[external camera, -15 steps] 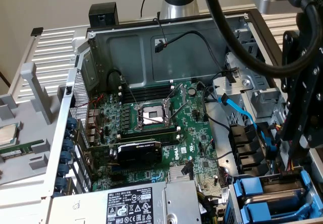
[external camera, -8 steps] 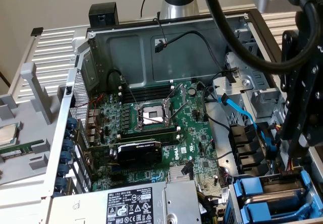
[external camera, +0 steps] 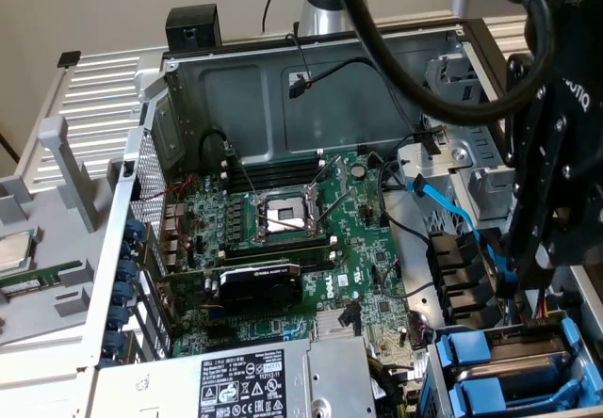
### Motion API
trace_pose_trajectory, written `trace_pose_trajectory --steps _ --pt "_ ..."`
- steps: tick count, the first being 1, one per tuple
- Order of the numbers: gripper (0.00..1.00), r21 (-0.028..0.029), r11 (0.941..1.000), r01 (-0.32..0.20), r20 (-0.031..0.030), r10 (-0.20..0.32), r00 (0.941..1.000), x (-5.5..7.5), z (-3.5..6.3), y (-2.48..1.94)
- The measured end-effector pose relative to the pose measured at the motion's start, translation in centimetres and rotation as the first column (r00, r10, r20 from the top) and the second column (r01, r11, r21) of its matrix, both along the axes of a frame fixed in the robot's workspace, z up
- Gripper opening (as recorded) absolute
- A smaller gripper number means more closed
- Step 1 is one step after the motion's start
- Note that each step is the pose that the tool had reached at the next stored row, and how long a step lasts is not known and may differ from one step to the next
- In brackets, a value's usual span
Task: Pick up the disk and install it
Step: 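Insert the first disk wire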
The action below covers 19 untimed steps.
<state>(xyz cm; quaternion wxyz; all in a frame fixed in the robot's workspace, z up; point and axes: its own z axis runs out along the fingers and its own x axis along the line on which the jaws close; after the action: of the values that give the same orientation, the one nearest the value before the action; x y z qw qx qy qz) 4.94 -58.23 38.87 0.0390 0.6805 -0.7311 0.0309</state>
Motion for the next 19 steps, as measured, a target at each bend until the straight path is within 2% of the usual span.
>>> trace_pose_trajectory --steps 3,9,14,19 --pt "0.31 0.0003 0.9999 0.012 0.0002 -0.012 0.9999 -0.4 -0.15 0.04" --pt "0.31 -0.0001 0.9963 0.086 0.0001 -0.086 0.9963 -0.4 -0.74 0.09" --pt "0.31 0.0001 0.9954 0.096 -0.0001 -0.096 0.9954 -0.4 -0.94 0.58" --pt "0.31 -0.0003 0.9910 0.134 -0.0043 -0.134 0.9910 -0.4 -1.42 0.63"
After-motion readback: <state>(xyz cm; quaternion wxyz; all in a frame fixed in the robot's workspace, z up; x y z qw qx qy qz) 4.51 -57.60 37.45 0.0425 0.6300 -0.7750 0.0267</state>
